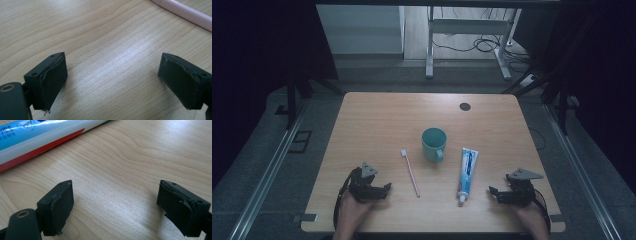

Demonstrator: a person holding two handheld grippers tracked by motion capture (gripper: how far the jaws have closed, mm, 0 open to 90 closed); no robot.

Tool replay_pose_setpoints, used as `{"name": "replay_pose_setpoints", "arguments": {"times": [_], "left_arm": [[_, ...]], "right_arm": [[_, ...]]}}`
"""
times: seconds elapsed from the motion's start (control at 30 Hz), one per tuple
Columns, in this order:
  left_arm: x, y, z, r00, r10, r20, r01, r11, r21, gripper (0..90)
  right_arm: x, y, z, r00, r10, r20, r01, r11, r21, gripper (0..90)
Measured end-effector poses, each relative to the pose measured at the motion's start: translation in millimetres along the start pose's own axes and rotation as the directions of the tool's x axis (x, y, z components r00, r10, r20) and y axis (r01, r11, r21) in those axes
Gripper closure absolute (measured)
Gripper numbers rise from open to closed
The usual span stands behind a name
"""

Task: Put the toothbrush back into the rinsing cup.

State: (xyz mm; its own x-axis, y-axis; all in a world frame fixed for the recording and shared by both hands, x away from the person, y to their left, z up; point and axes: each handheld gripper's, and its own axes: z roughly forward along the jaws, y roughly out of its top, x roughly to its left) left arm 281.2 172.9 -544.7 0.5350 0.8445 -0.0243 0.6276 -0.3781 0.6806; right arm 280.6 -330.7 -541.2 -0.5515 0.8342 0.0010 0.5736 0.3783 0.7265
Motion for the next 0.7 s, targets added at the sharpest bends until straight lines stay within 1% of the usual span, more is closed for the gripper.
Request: {"name": "replay_pose_setpoints", "arguments": {"times": [0.27, 0.37, 0.5, 0.6, 0.63, 0.7], "left_arm": [[-0.2, -0.1, -0.2, 1.0000, -0.005, -0.004, 0.005, 1.0000, -0.002, 9.2], [-0.1, -0.6, -1.2, 0.9998, -0.018, -0.012, 0.018, 0.9998, -0.012, 13.1], [-0.1, -0.9, -1.6, 0.9998, -0.018, -0.012, 0.017, 0.9997, -0.016, 15.3], [-0.4, -1.5, -2.8, 0.9999, -0.014, -0.009, 0.013, 0.9995, -0.029, 21.0], [-0.6, -1.4, -3.8, 1.0000, -0.009, -0.003, 0.009, 0.9995, -0.030, 24.9], [-2.0, 0.2, -5.8, 1.0000, -0.003, 0.002, 0.003, 0.9998, -0.022, 35.7]], "right_arm": [[0.2, 0.1, 0.0, 1.0000, 0.001, 0.001, -0.001, 1.000, 0.001, 13.4], [0.1, 0.1, 0.1, 1.0000, -0.001, 0.001, 0.001, 1.000, 0.000, 13.4], [0.1, 0.1, 0.1, 1.0000, -0.001, 0.001, 0.001, 1.000, 0.000, 13.4], [0.1, 0.1, 0.1, 1.0000, -0.001, 0.001, 0.001, 1.000, 0.000, 13.4], [0.1, 0.1, 0.1, 1.0000, -0.001, 0.001, 0.001, 1.000, 0.000, 13.4], [0.2, 0.1, 0.0, 1.0000, 0.001, 0.001, -0.001, 1.000, 0.001, 13.4]]}}
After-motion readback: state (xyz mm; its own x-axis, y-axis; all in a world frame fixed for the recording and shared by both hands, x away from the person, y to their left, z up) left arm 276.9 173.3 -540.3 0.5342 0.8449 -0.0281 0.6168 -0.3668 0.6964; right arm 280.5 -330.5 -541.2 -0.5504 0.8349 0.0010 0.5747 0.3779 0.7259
